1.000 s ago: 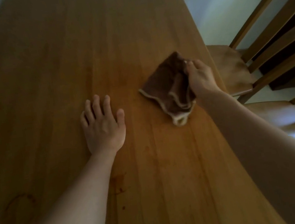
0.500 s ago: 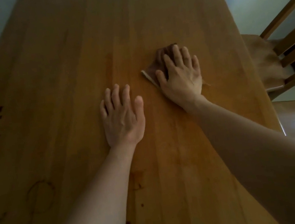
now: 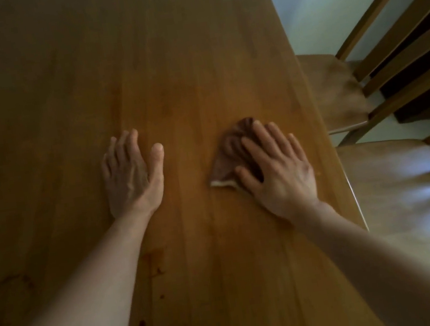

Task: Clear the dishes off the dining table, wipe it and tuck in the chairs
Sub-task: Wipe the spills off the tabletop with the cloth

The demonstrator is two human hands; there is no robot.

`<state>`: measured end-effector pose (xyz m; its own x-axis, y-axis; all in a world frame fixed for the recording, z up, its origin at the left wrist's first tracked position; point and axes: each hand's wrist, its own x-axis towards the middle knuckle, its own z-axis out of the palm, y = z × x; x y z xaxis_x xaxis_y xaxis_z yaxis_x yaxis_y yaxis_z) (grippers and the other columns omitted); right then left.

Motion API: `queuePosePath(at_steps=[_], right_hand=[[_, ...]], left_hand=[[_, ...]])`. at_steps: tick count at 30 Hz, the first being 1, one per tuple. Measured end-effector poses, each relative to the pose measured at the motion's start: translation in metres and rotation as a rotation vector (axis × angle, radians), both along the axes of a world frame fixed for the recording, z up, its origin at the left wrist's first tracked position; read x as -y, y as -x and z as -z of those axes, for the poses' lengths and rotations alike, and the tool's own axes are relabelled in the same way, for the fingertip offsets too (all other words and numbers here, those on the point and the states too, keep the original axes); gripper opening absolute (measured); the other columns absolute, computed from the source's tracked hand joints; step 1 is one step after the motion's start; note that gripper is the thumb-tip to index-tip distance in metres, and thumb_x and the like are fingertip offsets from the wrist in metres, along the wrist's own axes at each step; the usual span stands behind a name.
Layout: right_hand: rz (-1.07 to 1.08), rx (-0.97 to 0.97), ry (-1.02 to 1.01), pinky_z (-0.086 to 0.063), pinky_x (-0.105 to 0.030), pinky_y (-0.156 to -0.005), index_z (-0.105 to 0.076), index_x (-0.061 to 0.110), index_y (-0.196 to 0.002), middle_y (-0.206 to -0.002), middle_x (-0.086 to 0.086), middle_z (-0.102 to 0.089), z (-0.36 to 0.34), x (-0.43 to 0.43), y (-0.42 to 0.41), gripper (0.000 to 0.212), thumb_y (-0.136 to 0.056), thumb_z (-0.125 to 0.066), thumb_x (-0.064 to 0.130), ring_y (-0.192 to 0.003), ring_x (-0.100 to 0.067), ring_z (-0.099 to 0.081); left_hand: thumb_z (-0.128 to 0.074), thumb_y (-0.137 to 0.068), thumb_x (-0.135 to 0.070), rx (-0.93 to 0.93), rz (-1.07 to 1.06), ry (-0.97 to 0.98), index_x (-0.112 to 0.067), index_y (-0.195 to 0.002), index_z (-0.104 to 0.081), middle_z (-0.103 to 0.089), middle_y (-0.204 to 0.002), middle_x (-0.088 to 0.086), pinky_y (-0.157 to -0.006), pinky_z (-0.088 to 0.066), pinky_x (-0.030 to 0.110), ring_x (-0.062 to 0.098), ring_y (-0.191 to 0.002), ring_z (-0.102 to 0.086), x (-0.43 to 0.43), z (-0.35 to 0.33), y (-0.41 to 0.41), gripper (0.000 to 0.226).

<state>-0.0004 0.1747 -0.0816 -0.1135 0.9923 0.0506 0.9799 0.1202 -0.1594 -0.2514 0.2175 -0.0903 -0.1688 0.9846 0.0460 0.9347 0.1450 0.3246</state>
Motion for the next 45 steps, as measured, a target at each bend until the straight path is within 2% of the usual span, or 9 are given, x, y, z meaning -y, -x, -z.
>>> queuePosePath(at_steps=[8,23,29,31,33,36,40,43,45], right_hand=[[0.236,0.025,-0.019,-0.010,-0.047,-0.121,-0.040,0.024,-0.147,-0.163,-0.003,-0.018,0.002,-0.109,-0.008,0.067,-0.095,-0.024,0.061,-0.150,-0.027,-0.011],[-0.046,0.003,0.002,-0.005,-0.044,-0.122,-0.026,0.027,-0.154,-0.165,0.005,-0.013,0.002,-0.066,0.136,0.064,-0.097,-0.016,0.055,-0.152,-0.024,-0.002],[0.062,0.038,0.045,-0.003,-0.046,-0.122,-0.004,0.030,-0.157,-0.166,0.001,-0.001,0.000,-0.018,0.184,0.069,-0.097,-0.023,0.060,-0.152,-0.025,0.008],[0.087,0.011,0.032,-0.003,-0.047,-0.122,-0.005,0.031,-0.157,-0.166,0.001,-0.004,0.000,-0.006,0.215,0.069,-0.097,-0.025,0.060,-0.152,-0.025,0.007],[0.098,0.009,0.036,-0.003,-0.048,-0.122,-0.007,0.032,-0.157,-0.166,0.002,-0.005,0.003,-0.003,0.240,0.069,-0.096,-0.024,0.061,-0.152,-0.026,0.007],[0.097,-0.009,0.046,-0.001,-0.048,-0.122,-0.014,0.034,-0.156,-0.166,0.003,-0.005,0.004,-0.007,0.280,0.064,-0.097,-0.020,0.060,-0.152,-0.026,0.006],[0.080,0.004,0.028,-0.001,-0.048,-0.121,-0.025,0.032,-0.154,-0.165,0.004,-0.010,0.004,-0.019,0.332,0.064,-0.097,-0.017,0.059,-0.152,-0.025,0.002],[0.059,0.016,0.030,-0.002,-0.048,-0.121,-0.027,0.032,-0.153,-0.165,0.005,-0.012,0.003,-0.034,0.357,0.065,-0.095,-0.019,0.059,-0.152,-0.026,0.000],[0.066,0.018,0.034,-0.002,-0.048,-0.121,-0.028,0.032,-0.153,-0.164,0.005,-0.013,0.002,-0.045,0.369,0.064,-0.095,-0.018,0.059,-0.151,-0.026,0.000]], left_hand=[[0.004,-0.089,-0.069,-0.028,0.018,0.010,-0.023,-0.155,-0.018,-0.017,-0.163,0.003,-0.122,-0.004,0.044,0.020,-0.151,-0.006,-0.001,0.002,0.002,0.084],[0.001,-0.086,-0.070,0.071,0.042,-0.033,-0.022,-0.154,-0.022,-0.024,-0.161,0.005,-0.121,-0.007,0.044,0.023,-0.150,-0.011,0.001,-0.003,0.003,0.086],[-0.023,-0.094,-0.064,0.452,0.098,0.076,-0.022,-0.153,-0.025,-0.021,-0.162,0.004,-0.122,-0.002,0.042,0.021,-0.151,-0.007,0.000,-0.018,0.017,0.073],[-0.032,-0.091,-0.066,0.737,0.169,0.118,-0.020,-0.151,-0.031,-0.033,-0.157,0.005,-0.120,-0.021,0.044,0.022,-0.146,-0.026,0.000,-0.026,0.043,0.075],[-0.038,-0.090,-0.062,0.861,0.206,0.112,-0.020,-0.148,-0.036,-0.043,-0.150,0.004,-0.112,-0.037,0.040,0.018,-0.135,-0.042,0.007,-0.031,0.073,0.072],[-0.040,-0.096,-0.051,0.772,0.184,0.016,-0.020,-0.145,-0.041,-0.047,-0.147,0.002,-0.110,-0.040,0.039,0.016,-0.133,-0.045,0.020,-0.028,0.135,0.059],[-0.030,-0.092,-0.060,0.638,0.139,-0.090,-0.022,-0.142,-0.046,-0.046,-0.148,0.001,-0.111,-0.036,0.043,0.016,-0.135,-0.042,0.039,-0.023,0.220,0.064],[-0.020,-0.096,-0.061,0.535,-0.001,-0.114,-0.033,-0.142,-0.043,-0.040,-0.152,-0.004,-0.115,-0.030,0.048,0.016,-0.141,-0.034,0.052,-0.021,0.283,0.059],[-0.018,-0.101,-0.052,0.375,-0.106,-0.208,-0.026,-0.142,-0.046,-0.042,-0.151,-0.002,-0.116,-0.026,0.049,0.018,-0.141,-0.034,0.063,-0.017,0.323,0.056]])
